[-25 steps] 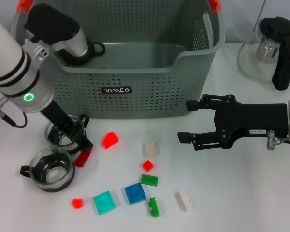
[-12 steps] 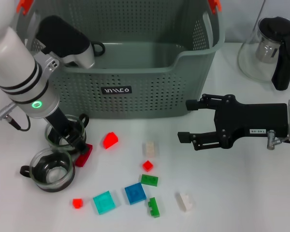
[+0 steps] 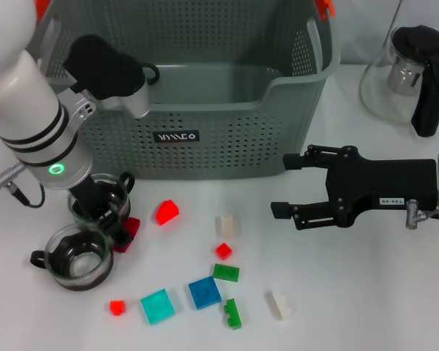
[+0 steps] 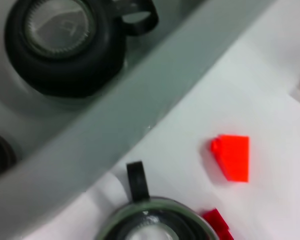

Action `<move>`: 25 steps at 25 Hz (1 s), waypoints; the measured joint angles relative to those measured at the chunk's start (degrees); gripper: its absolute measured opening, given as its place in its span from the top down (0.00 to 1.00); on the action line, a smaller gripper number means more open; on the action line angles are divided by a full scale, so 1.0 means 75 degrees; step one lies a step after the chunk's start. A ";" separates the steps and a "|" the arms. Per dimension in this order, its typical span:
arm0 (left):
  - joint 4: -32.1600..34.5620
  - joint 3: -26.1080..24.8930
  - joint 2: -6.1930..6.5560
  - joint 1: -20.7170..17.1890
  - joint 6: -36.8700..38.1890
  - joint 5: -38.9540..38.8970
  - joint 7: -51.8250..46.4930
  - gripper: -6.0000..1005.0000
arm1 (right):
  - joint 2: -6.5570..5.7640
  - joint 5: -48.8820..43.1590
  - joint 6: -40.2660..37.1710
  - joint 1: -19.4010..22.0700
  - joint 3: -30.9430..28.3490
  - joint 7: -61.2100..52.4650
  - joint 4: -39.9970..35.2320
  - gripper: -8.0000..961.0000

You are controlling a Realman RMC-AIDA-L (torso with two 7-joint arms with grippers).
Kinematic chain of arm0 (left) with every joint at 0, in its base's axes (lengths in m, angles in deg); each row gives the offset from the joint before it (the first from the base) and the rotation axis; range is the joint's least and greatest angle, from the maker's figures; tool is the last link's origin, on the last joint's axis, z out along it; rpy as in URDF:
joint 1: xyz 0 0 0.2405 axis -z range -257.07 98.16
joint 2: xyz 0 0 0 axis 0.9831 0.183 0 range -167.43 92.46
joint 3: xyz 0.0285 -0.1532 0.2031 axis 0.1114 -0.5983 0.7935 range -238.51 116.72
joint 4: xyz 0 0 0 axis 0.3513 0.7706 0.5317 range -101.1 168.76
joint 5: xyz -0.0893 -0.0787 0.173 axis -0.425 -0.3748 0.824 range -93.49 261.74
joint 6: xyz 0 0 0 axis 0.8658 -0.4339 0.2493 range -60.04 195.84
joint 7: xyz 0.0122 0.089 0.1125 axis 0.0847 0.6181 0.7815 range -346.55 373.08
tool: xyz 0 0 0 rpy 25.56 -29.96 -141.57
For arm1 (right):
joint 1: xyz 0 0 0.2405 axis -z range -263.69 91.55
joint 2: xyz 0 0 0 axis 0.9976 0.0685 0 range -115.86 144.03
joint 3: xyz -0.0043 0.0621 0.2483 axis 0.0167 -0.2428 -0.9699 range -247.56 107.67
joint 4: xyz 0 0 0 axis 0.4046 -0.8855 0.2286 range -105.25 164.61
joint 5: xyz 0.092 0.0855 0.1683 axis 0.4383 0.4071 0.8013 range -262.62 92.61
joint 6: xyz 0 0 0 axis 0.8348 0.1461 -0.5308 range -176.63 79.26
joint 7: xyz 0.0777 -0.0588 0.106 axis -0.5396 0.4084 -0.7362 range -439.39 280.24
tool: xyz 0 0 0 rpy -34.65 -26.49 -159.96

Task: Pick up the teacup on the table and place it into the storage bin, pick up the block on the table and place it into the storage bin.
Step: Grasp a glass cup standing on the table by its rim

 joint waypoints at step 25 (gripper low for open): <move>0.0448 0.0431 -0.0189 -0.0192 0.0135 -0.0001 -0.0037 0.32 | -0.0004 0.0006 0.0007 0.0029 0.0004 -0.0011 0.0002 0.05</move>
